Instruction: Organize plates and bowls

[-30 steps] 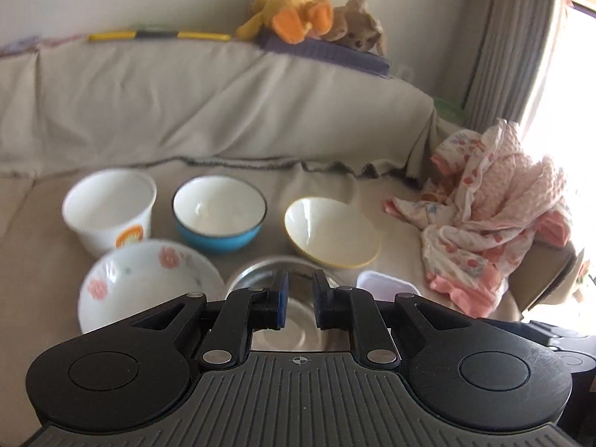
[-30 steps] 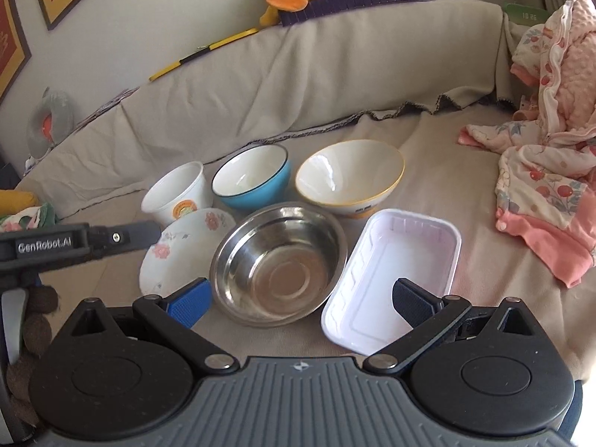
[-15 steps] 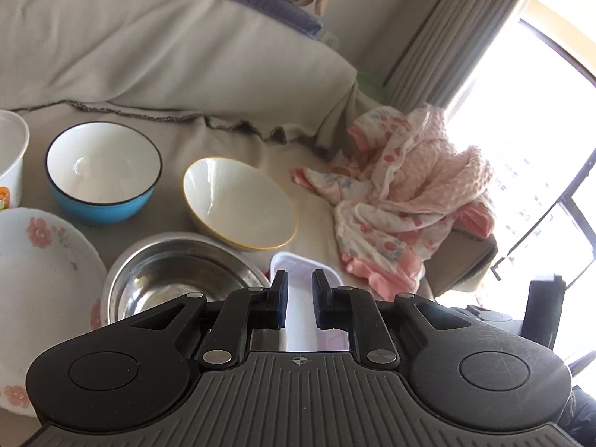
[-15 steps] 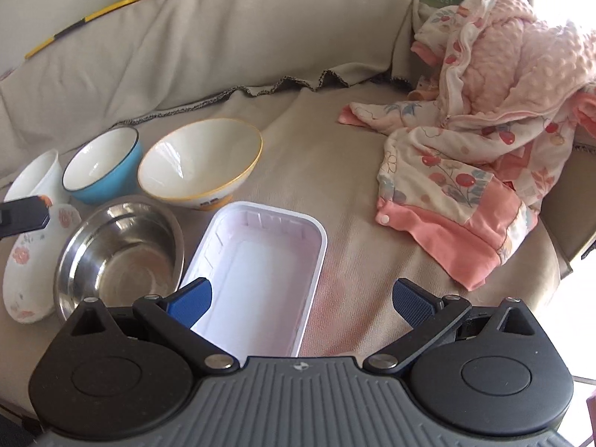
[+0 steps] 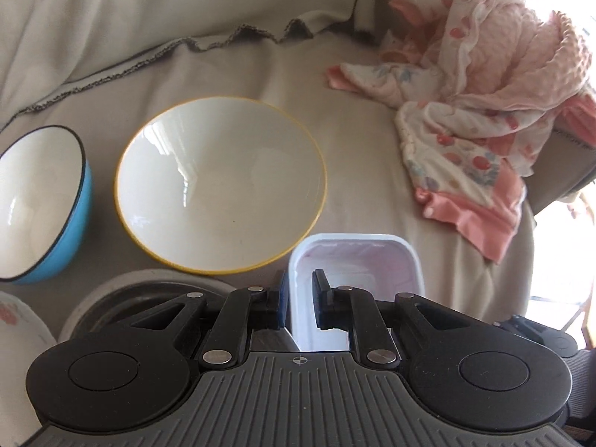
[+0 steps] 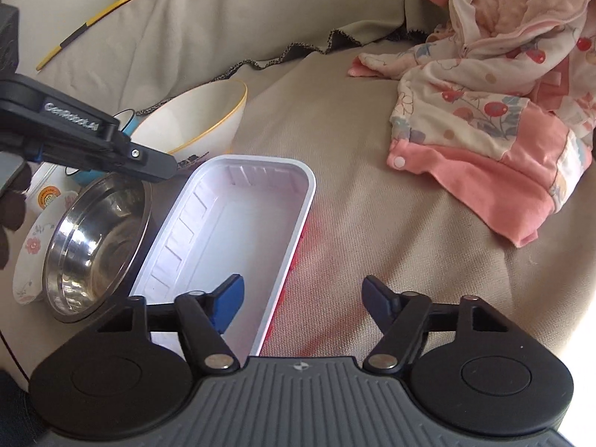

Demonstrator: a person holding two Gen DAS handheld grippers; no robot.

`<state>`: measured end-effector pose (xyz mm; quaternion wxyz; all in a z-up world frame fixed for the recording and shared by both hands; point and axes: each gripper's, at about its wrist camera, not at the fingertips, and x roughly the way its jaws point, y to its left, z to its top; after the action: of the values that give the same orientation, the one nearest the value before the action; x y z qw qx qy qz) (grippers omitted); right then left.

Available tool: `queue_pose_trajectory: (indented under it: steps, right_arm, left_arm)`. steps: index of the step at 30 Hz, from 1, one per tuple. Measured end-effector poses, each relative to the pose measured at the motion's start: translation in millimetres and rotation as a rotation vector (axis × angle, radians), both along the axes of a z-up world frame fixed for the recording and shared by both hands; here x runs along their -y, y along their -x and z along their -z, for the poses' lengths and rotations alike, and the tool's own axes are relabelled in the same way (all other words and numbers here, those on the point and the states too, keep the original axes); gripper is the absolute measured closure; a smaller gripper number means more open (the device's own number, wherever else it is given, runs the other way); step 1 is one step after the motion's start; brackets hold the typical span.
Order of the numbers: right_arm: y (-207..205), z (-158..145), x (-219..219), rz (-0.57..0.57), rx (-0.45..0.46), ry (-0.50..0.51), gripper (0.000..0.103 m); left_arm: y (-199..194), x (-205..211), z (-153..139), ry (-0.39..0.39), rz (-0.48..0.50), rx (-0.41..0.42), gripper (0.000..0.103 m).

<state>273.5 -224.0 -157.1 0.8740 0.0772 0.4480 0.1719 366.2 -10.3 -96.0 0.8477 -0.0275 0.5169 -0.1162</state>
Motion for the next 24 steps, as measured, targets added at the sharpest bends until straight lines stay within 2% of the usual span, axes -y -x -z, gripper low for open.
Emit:
queue_pose_trajectory:
  steps: [5, 7, 9, 11, 13, 16, 18, 20, 24]
  right_arm:
    - [-16.6, 9.0, 7.9, -0.057, -0.047, -0.143, 0.049]
    - [-22.1, 9.4, 7.6, -0.083, -0.061, -0.196, 0.050]
    - [-25.8, 3.8, 7.3, -0.107, -0.036, -0.217, 0.051]
    - [-27.8, -8.6, 8.7, -0.110, 0.038, -0.194, 0.051]
    - [-33.1, -18.5, 14.0, -0.092, 0.090, -0.164, 0.051]
    - [-46.3, -19.7, 30.3, -0.015, 0.063, -0.148, 0.051]
    - [-46.0, -14.9, 39.2, -0.013, 0.015, -0.190, 0.051]
    - [-41.7, -6.0, 40.6, -0.027, -0.045, -0.231, 0.051]
    - [-35.3, 6.9, 28.4, -0.067, -0.126, -0.286, 0.050]
  left_arm:
    - [-14.7, 14.8, 17.6, 0.000, 0.013, -0.084, 0.087]
    - [-20.2, 22.5, 24.3, 0.005, 0.021, -0.118, 0.087]
    - [-26.1, 27.4, 28.9, 0.082, 0.020, -0.149, 0.087]
    - [-31.9, 37.7, 31.5, 0.218, 0.028, -0.177, 0.087]
    - [-38.0, 47.0, 32.1, 0.276, 0.038, -0.177, 0.087]
    - [-37.2, 57.7, 20.5, 0.165, 0.043, -0.123, 0.087]
    - [-27.9, 56.6, 7.8, 0.050, 0.067, -0.070, 0.087]
    - [-17.9, 49.1, -1.1, -0.033, 0.079, -0.055, 0.087]
    - [-10.8, 32.8, -4.0, -0.079, 0.069, -0.100, 0.087]
